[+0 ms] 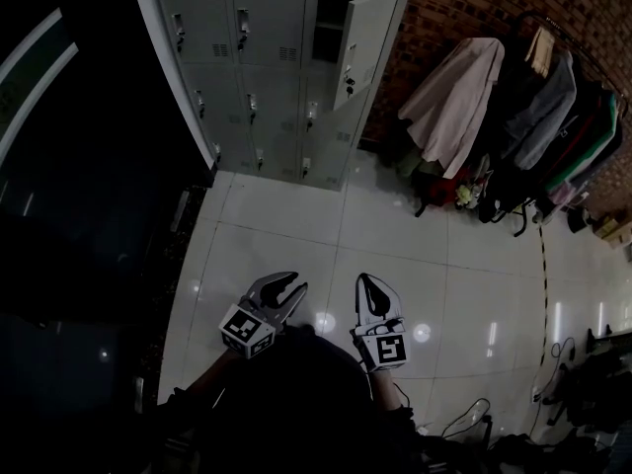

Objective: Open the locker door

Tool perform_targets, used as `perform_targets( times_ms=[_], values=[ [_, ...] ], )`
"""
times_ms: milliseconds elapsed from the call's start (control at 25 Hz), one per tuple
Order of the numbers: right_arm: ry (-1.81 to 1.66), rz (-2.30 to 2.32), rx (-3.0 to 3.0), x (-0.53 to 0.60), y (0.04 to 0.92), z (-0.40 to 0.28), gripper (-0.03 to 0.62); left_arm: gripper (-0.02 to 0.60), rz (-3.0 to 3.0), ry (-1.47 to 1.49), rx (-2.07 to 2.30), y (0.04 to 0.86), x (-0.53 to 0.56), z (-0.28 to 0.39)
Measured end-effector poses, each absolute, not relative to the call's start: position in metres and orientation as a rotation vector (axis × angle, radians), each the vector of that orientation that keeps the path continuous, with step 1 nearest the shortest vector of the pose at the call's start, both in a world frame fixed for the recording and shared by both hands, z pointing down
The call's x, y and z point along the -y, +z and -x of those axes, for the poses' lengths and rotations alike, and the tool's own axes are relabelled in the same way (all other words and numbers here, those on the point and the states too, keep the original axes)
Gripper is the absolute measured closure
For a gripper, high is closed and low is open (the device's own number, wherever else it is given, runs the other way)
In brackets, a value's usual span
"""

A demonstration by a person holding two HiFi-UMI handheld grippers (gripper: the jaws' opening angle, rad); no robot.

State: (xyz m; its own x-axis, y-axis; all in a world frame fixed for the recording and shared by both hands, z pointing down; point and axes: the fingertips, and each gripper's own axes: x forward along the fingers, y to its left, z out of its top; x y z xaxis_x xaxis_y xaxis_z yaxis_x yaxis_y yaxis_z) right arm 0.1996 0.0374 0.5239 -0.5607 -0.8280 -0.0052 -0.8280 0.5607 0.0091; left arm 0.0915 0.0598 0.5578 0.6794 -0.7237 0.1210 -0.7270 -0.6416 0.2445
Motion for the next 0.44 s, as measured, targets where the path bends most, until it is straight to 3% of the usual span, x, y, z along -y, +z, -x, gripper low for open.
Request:
perform_targets(
  times_ms=[440],
  values=[
    [0.029,1.497,-2.779,-0.035,0.529,-0.212,0.594,0.453,-2.614,0.015,1.17,0.563,-0.056,-0.096]
  ],
)
